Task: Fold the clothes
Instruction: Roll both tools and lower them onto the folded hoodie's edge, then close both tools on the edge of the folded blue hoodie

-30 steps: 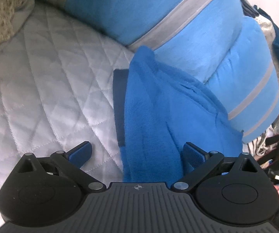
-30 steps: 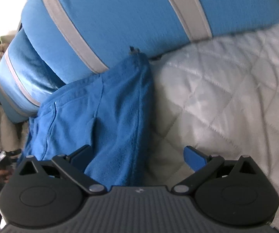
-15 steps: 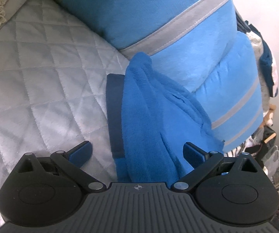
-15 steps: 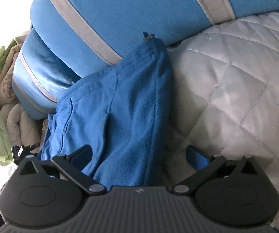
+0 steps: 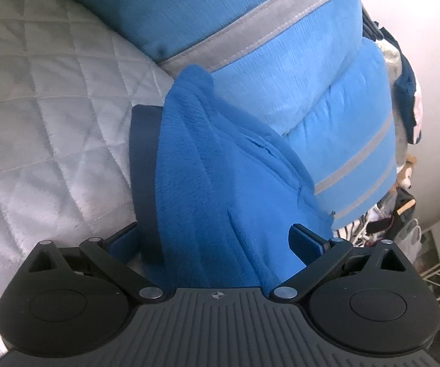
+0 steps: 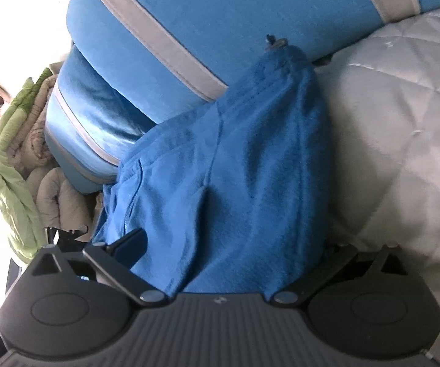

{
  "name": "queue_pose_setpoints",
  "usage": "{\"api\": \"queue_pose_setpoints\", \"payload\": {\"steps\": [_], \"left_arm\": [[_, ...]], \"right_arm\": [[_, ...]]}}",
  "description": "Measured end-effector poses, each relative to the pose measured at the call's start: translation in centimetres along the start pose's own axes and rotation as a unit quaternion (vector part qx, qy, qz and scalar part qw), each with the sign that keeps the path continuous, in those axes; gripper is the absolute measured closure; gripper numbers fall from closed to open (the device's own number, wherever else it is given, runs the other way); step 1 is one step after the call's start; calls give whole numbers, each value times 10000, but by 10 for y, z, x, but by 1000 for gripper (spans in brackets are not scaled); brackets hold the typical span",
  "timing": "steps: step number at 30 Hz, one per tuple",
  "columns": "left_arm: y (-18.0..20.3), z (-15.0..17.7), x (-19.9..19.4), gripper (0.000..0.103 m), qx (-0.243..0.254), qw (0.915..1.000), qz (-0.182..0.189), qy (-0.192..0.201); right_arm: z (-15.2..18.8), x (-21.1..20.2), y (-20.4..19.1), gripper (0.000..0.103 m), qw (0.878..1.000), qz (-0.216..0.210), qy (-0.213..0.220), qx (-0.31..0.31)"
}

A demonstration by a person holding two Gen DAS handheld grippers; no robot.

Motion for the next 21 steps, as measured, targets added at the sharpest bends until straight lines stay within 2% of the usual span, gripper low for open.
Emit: {"api": "queue_pose_setpoints", "payload": {"steps": [3, 5, 7, 8, 13, 14, 16, 17, 21], "left_arm": [[-3, 0, 0, 14, -23, 9999, -100, 8], [-5, 0, -1, 23, -66, 9998, -160, 59], [-7, 1, -2, 30, -118, 9996, -220, 99], [-8, 1, -2, 38, -149, 9995, -240, 114], [-11, 2, -4, 54, -324, 9989, -288, 181], [-12, 3, -5, 62, -359, 9987, -297, 195], [-13, 3, -5, 66, -430, 9983, -316, 222], [-14, 3, -6, 68, -465, 9981, -326, 235], [-17, 4, -7, 74, -605, 9971, -364, 289]], "right_arm": [[-2, 1, 2, 19, 10000, 34, 15, 51], [-5, 1, 6, 33, 9998, 89, 83, 158], [-8, 0, 10, 43, 9994, 128, 143, 273], [-9, 0, 11, 45, 9992, 135, 166, 325], [-8, -1, 15, 54, 9981, 107, 236, 551], [-9, -1, 15, 55, 9980, 111, 238, 584], [-9, -3, 19, 58, 9976, 136, 257, 632], [-9, -3, 19, 65, 9974, 147, 279, 646], [-8, -5, 21, 71, 9967, 193, 364, 698]]}}
Point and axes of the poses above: each gripper's, at about its wrist camera, not at the fingertips, and x roughly the way its jaws point, y to its right, z to its underside, the point moved 9 cm from there along x, roughly the way its jaws point, and after that the axes turned 15 degrees about x, right-handed, at the moved point
